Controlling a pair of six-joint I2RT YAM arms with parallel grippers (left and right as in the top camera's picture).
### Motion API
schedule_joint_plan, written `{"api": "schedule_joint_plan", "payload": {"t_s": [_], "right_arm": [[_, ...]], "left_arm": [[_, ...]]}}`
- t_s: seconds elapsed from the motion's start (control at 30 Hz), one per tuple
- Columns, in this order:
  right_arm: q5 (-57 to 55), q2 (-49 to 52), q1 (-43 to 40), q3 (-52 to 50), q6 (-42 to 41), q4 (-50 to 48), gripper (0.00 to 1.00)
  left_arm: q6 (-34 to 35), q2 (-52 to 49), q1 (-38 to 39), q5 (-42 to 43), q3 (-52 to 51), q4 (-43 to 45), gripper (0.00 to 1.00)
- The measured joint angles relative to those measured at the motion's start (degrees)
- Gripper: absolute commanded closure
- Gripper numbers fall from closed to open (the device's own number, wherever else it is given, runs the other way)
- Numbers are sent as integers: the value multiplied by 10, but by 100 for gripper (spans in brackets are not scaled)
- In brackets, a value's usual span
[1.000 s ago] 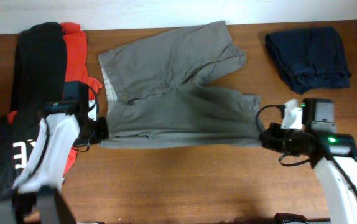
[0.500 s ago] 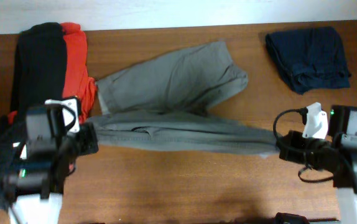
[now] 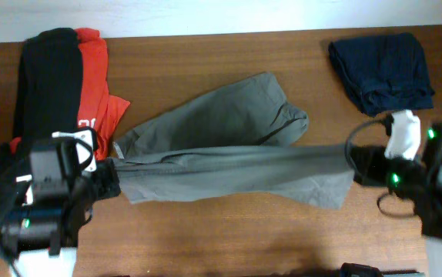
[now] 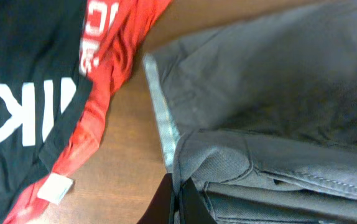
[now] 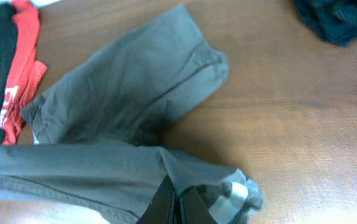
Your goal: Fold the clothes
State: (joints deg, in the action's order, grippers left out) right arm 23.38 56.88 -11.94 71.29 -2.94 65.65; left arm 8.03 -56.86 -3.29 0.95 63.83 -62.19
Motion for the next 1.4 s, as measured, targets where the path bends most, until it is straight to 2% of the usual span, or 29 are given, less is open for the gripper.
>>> {"api": "schedule_joint_plan", "payload": {"t_s": [0.27, 0.47, 0.73, 0.97, 1.2, 1.23, 1.27, 1.3, 1.33, 1.37, 1.4], "right_arm": [[37, 203, 54, -3, 19, -172, 96], [35, 318, 88, -7, 21, -293, 96], [44, 392, 98, -10, 29, -448, 96], [41, 465, 107, -10, 32, -512, 96], [35, 516, 117, -10, 32, -578, 96], [35, 519, 117, -10, 32, -588, 92], [33, 521, 117, -10, 32, -593, 85], [31, 521, 117, -10, 33, -595, 67], [18, 523, 116, -10, 33, -600, 36], [12, 523, 115, -10, 32, -603, 19], [4, 523, 113, -10, 32, -607, 9]], "left_arm": [[36, -116, 3, -53, 0, 24, 99], [52, -202, 3, -104, -1, 124, 99], [56, -311, 3, -127, -1, 258, 99], [57, -379, 4, -141, -1, 335, 100], [58, -394, 4, -158, -1, 394, 100], [58, -395, 4, -158, -1, 405, 91], [58, -397, 4, -158, -1, 412, 74], [59, -399, 4, -159, -1, 415, 47], [59, -404, 3, -167, -1, 420, 15], [60, -410, 0, -174, -1, 422, 1], [60, -415, -2, -180, -1, 423, 1]]}}
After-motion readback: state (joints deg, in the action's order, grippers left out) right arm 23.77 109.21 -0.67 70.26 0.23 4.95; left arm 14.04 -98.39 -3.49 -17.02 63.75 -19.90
